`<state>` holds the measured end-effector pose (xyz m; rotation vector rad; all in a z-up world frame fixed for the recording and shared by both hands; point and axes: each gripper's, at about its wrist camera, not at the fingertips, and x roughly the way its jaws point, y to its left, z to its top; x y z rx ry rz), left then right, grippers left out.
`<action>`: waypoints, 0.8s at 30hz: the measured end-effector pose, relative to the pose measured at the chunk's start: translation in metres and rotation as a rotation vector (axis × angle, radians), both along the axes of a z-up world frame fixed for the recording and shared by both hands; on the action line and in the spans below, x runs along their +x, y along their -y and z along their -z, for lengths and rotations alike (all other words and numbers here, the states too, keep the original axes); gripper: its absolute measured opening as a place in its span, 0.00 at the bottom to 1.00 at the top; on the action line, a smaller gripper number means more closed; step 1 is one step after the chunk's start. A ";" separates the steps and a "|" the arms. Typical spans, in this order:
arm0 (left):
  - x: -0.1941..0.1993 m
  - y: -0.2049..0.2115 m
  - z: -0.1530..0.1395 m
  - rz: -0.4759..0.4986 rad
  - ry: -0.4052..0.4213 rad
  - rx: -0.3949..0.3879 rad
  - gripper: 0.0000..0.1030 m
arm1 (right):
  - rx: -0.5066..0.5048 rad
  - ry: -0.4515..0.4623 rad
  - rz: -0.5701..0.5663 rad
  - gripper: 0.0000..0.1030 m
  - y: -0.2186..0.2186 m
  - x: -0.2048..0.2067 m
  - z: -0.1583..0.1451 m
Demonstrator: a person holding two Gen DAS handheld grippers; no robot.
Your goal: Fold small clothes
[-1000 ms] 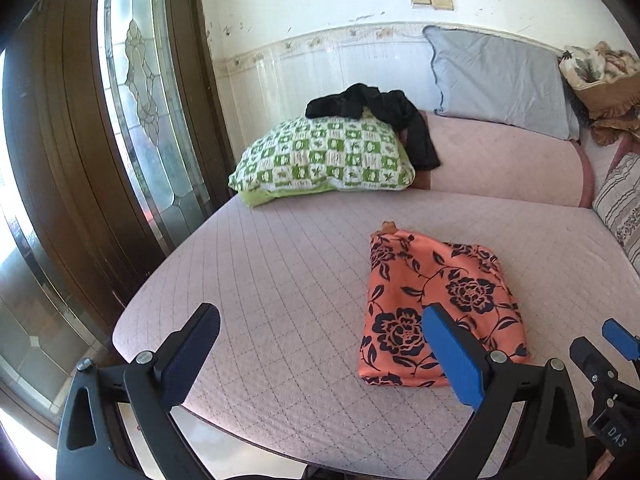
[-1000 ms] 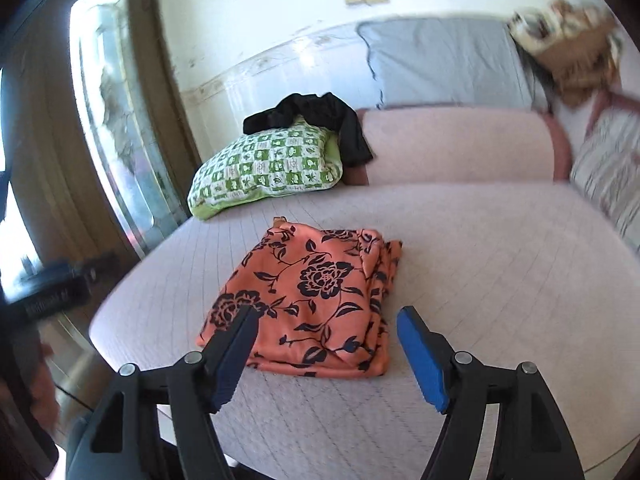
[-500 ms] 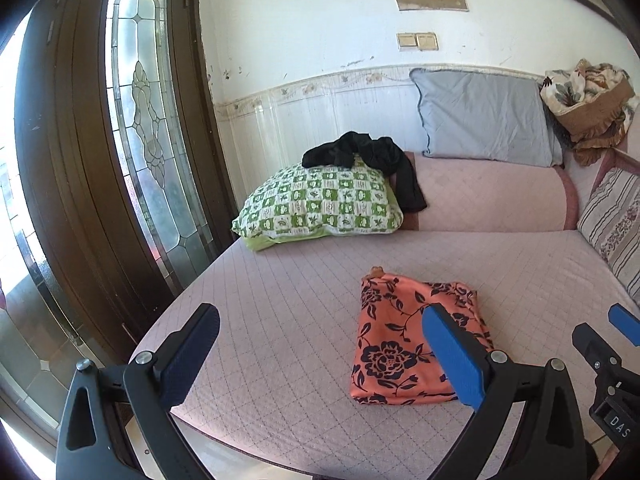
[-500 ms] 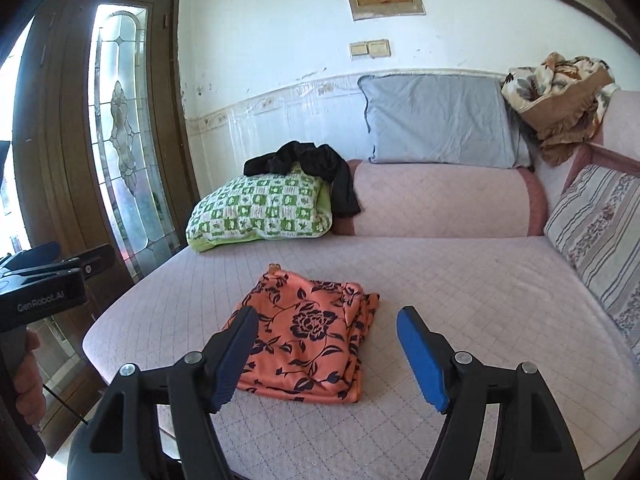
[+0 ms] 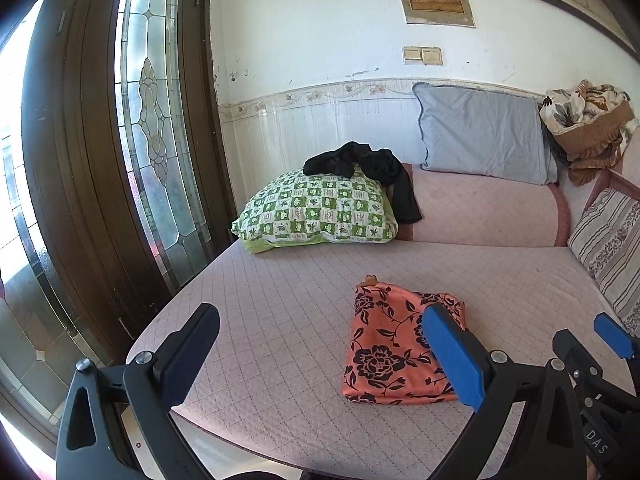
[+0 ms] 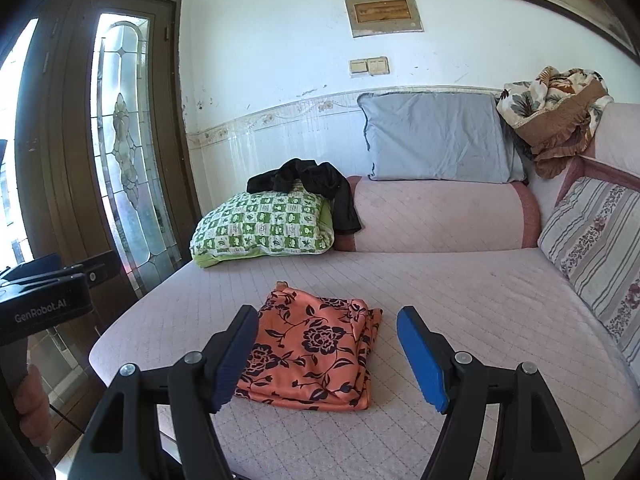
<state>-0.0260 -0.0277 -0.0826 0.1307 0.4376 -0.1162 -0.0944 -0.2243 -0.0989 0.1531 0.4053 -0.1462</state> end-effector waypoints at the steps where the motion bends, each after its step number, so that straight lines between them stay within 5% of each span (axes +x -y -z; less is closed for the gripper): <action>1: -0.001 0.000 -0.001 0.003 0.000 -0.001 0.98 | -0.002 0.003 -0.002 0.73 -0.002 -0.001 0.000; 24: -0.015 0.005 -0.012 0.035 0.034 -0.005 0.98 | -0.001 -0.009 -0.004 0.73 0.000 0.002 0.009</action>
